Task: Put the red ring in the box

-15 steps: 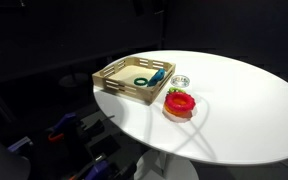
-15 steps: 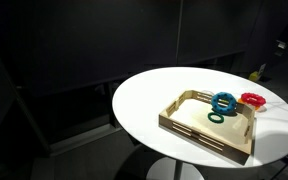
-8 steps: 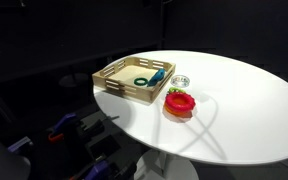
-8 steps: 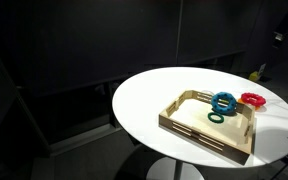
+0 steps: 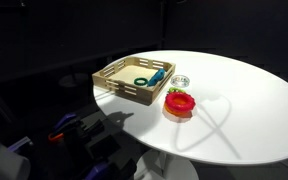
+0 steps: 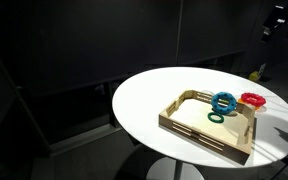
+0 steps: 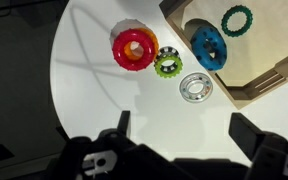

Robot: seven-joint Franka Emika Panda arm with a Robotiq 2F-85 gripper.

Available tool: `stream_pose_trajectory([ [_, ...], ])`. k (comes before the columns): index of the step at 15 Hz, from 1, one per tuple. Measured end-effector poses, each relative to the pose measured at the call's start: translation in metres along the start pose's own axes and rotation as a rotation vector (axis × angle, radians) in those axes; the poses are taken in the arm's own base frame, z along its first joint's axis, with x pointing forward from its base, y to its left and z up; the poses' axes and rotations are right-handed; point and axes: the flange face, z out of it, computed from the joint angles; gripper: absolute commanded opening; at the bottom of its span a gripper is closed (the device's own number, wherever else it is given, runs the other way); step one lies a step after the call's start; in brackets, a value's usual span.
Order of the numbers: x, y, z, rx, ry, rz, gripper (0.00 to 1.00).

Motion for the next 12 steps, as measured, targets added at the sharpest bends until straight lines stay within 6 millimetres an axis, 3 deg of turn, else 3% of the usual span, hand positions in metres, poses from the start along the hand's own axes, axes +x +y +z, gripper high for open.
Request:
stream_pose_trajectory([
  [8, 0.013, 0.018, 0.056, 0.017, -0.126, 0.072, 1.0],
  [12, 0.017, 0.02, 0.062, 0.019, -0.137, 0.078, 1.0],
])
